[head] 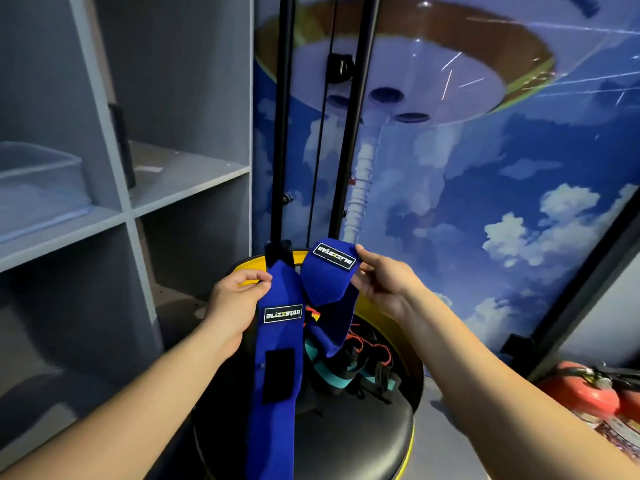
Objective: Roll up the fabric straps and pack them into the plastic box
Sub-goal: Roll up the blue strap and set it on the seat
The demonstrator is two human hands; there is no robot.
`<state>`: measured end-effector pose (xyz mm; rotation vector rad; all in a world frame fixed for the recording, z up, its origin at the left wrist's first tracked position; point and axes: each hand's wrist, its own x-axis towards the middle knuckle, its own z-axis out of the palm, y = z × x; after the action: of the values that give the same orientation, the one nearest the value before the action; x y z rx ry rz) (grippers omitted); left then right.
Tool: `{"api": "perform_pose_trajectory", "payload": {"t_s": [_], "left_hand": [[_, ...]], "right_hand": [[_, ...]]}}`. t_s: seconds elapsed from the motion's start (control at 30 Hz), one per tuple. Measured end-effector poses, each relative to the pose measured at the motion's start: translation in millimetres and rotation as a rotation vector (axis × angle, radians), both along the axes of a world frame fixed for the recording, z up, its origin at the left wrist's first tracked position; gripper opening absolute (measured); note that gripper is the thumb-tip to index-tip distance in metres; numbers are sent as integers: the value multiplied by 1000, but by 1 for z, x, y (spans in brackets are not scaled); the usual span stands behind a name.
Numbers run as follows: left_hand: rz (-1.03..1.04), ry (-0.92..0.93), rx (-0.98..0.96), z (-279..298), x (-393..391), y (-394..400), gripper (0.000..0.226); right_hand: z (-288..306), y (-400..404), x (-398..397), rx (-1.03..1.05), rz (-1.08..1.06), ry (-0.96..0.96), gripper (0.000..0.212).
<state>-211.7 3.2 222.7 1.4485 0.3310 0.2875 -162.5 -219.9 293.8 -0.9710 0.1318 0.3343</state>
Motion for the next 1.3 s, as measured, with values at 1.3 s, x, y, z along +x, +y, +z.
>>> {"api": "perform_pose_trajectory", "payload": {"t_s": [1.3], "left_hand": [[-132, -174, 81, 91, -51, -16, 26]], "right_hand": [[11, -15, -46, -1029, -169, -564, 16]]}}
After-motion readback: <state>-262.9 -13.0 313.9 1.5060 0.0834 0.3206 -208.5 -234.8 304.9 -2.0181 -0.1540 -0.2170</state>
